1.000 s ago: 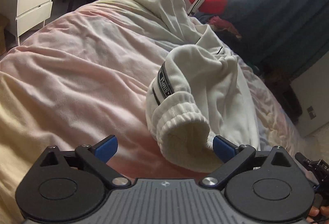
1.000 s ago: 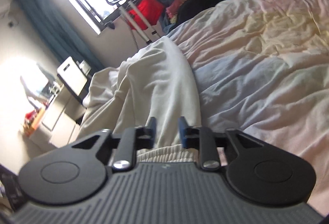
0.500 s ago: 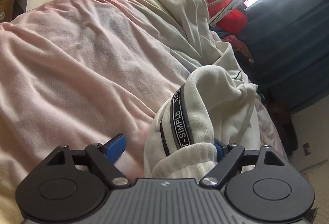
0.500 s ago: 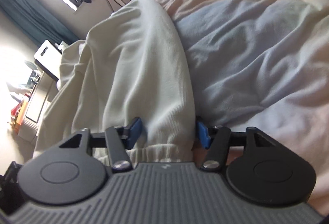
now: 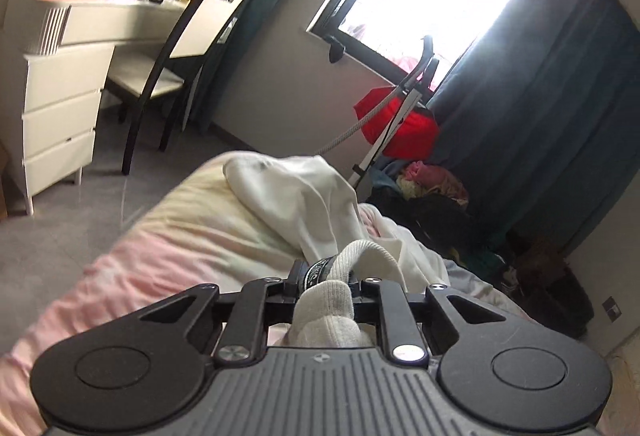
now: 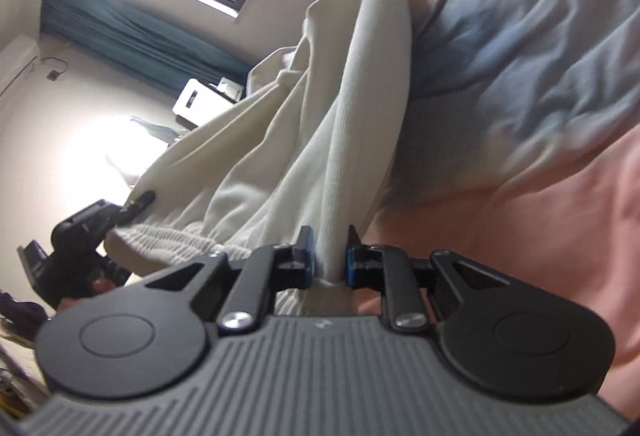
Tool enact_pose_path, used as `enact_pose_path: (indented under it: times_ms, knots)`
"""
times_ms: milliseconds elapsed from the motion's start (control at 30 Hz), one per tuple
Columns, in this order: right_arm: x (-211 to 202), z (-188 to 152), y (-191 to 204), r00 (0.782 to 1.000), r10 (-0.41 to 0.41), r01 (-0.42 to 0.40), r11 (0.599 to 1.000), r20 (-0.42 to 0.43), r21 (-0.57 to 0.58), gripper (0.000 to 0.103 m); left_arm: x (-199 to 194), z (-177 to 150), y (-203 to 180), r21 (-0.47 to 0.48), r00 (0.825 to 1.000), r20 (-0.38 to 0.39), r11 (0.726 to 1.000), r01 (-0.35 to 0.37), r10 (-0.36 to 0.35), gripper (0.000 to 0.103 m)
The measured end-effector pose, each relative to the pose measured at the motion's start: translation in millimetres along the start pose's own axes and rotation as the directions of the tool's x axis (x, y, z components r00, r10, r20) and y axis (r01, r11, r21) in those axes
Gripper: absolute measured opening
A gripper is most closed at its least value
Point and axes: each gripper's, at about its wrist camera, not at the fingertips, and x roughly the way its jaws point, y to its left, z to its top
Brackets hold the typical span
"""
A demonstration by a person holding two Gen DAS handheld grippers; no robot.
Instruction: Fold clothes
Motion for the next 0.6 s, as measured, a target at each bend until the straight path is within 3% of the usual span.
enact_pose_path:
  times_ms: [167, 300, 433, 600]
  knots:
    - [81, -44, 49, 0.984, 0.151, -0.149, 0.988, -0.099, 0.028, 0.015, 11, 70, 44, 0.093, 0.981, 0.078, 0.979, -0.183, 0.176, 0.018]
    - [150, -71, 61, 0.975, 0.115, -0.125, 0.991, -0.191, -0.037, 0.01, 60, 75, 101, 0.153, 0.936, 0.045, 0.924, -0.351, 0.348, 0.018]
    - [183, -80, 48, 0.97, 0.052, -0.067, 0.996, -0.236, -0.058, 0.011, 112, 47, 145, 0.168, 0.91, -0.052, 0.901, -0.399, 0.412, 0.019]
    - [185, -77, 56, 0.965, 0.005, -0.047, 0.986, -0.262, -0.157, 0.012, 122, 34, 151, 0.186, 0.915, -0.056, 0.905, -0.383, 0.399, 0.028]
